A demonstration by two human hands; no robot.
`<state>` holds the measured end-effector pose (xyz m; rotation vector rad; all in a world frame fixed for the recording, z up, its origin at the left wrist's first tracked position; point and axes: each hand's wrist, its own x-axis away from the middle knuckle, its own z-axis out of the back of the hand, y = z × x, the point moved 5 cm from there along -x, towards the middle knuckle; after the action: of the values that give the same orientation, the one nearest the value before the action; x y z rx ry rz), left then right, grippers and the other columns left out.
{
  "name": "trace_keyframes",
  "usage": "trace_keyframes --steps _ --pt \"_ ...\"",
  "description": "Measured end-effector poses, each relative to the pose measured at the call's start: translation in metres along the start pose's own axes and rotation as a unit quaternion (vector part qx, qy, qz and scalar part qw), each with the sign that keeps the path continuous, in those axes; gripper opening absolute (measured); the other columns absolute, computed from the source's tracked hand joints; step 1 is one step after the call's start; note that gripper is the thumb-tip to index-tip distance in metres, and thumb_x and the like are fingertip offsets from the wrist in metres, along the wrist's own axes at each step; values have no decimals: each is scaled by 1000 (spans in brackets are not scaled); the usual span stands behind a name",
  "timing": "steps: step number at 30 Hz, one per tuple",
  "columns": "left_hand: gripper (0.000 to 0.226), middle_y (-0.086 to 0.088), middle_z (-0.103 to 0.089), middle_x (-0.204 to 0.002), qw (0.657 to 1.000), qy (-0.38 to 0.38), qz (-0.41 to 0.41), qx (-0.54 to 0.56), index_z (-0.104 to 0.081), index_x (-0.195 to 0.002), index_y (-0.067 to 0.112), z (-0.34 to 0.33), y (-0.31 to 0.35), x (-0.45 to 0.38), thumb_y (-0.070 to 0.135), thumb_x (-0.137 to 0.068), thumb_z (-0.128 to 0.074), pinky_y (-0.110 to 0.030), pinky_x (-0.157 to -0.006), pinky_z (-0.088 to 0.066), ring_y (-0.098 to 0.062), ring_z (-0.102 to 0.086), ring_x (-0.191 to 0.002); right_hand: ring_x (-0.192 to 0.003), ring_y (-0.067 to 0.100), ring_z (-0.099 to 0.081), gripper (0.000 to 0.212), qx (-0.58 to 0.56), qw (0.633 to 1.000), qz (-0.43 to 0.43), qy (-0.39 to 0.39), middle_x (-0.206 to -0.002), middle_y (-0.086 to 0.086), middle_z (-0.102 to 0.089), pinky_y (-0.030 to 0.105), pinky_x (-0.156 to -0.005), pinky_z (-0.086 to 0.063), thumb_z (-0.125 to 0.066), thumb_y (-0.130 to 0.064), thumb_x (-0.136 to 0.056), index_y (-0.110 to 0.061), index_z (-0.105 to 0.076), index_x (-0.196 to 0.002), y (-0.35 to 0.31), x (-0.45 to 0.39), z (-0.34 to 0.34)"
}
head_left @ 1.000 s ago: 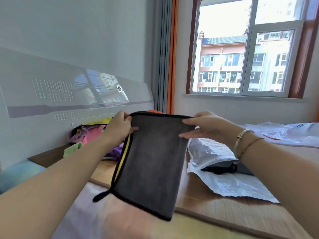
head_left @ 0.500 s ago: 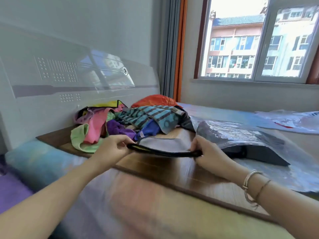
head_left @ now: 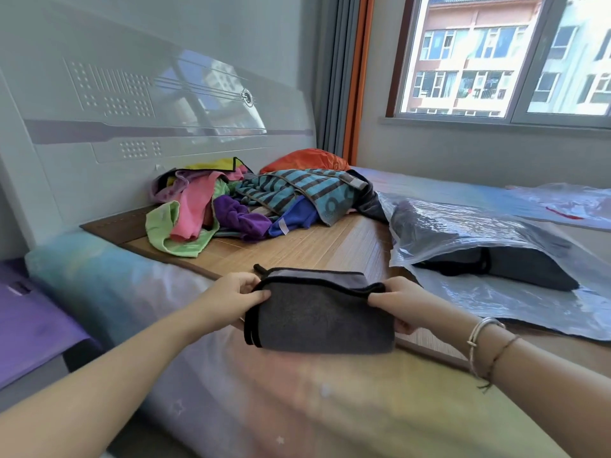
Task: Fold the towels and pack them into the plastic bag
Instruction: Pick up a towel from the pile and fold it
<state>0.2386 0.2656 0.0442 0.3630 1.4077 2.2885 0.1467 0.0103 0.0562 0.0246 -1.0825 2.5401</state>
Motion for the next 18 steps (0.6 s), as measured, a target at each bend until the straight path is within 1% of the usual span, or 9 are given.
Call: trace_keyframes --steps 1,3,4,6,9,11,12,16,18 --pt "14 2 -62 -70 999 40 -2 -6 -60 -82 11 1 -1 -6 16 -95 -58 -28 -55 -52 -8 -61 -58 -45 19 -43 17 22 999 17 46 -60 2 -43 22 -42 -32 -50 -18 -89 -11 -49 -74 -2 -5 2" --pt "20 3 -60 -68 992 116 -20 -32 -60 -74 15 4 0 -22 19 -93 -61 -29 -63 -44 -12 -56 -65 -70 24 -57 19 104 981 66 147 -74 3 -58 30 -56 -42 -50 -29 -91 -12 -56 -82 -9 -13 6" --pt "20 2 -61 -70 988 147 -25 -49 -61 -74 15 5 1 -29 22 -93 -62 -30 -65 -40 -15 -56 -69 -82 28 -61 22 159 966 82 188 -84 5 -63 33 -62 -43 -48 -32 -92 -12 -57 -89 -15 -16 6" --pt "17 0 -64 -79 980 185 -20 -74 -64 -81 13 6 4 -45 26 -92 -62 -29 -64 -37 -18 -57 -77 -96 32 -63 27 244 939 84 230 -101 10 -65 35 -66 -40 -43 -34 -96 -11 -54 -103 -22 -24 2" --pt "16 -2 -63 -90 971 195 22 -133 -60 -87 12 0 -2 -66 27 -92 -62 -28 -70 -36 -22 -59 -92 -108 32 -61 32 292 933 21 209 -117 12 -63 34 -73 -42 -40 -32 -100 -7 -49 -118 -14 -44 -16" --pt "19 -6 -63 -103 962 200 57 -179 -57 -93 12 -6 -9 -77 29 -89 -65 -31 -78 -42 -25 -58 -100 -111 30 -61 36 312 929 -17 200 -120 11 -63 32 -76 -44 -36 -33 -102 -5 -43 -124 -4 -54 -27" --pt "25 -7 -62 -109 959 202 69 -187 -55 -99 11 -9 -10 -81 30 -88 -67 -32 -80 -43 -25 -57 -103 -110 30 -62 37 319 926 -25 199 -119 10 -64 32 -73 -43 -34 -34 -102 -4 -40 -124 0 -58 -30" --pt "59 -13 -53 -125 968 166 121 -141 -43 -125 3 -20 -5 -86 31 -82 -73 -31 -82 -38 -28 -52 -115 -107 29 -63 39 320 925 -17 204 -116 9 -65 31 -68 -37 -30 -35 -103 -4 -34 -126 5 -59 -33" --pt "61 -13 -59 -119 976 139 143 -83 -50 -122 0 -22 -3 -84 34 -78 -77 -33 -81 -42 -28 -57 -109 -106 30 -64 39 305 929 -9 210 -115 9 -66 31 -68 -37 -30 -35 -103 -4 -34 -127 5 -55 -32"
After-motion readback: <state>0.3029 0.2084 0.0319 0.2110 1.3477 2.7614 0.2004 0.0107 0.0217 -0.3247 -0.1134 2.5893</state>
